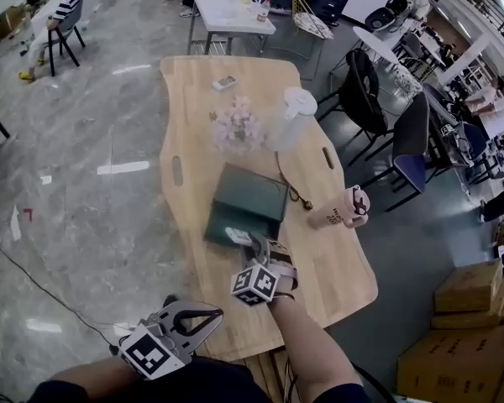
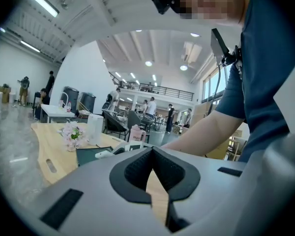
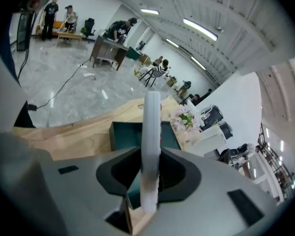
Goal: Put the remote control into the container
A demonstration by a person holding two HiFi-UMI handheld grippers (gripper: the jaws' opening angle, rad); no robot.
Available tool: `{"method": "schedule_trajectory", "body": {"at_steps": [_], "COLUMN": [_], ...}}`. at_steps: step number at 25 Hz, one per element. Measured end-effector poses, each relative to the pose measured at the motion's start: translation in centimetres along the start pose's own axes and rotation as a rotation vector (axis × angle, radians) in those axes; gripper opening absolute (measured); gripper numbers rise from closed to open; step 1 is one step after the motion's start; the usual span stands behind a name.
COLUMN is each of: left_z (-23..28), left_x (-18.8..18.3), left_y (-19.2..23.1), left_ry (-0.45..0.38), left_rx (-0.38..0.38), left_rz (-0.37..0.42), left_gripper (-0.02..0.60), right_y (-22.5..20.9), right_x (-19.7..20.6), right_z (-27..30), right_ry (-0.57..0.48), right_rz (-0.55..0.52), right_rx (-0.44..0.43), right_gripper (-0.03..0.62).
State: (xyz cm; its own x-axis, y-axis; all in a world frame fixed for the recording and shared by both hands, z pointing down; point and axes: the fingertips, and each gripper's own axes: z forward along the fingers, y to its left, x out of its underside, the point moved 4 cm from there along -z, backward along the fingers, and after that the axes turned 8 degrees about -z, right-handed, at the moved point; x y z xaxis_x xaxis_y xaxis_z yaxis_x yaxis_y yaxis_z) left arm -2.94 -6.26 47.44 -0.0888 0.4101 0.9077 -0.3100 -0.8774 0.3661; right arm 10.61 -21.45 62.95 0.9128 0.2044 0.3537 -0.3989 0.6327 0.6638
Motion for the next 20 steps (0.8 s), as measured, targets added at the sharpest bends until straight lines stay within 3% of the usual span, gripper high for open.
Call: {"method": "schedule_trajectory", "body": {"at_steps": [10, 20], "left_z": [-0.8, -0.6], "left_x": [0.7, -0.1], "left_y": [1.9, 4.0], "left_ry": [0.015, 0.016], "left_rx": [-0.017, -0.035], "left_rz": [-0.023, -0.025], "left_gripper": [0.012, 0.012], "right_y": [1.3, 1.8], "right_x": [0.7, 1.0], "right_z": [7.7, 13.0], "right_ry": [0.172, 0.283], "right_rz": [-0.239, -0.299], "right_rx": [-0.14, -0.228], "right_gripper": [0.107, 0.107]}}
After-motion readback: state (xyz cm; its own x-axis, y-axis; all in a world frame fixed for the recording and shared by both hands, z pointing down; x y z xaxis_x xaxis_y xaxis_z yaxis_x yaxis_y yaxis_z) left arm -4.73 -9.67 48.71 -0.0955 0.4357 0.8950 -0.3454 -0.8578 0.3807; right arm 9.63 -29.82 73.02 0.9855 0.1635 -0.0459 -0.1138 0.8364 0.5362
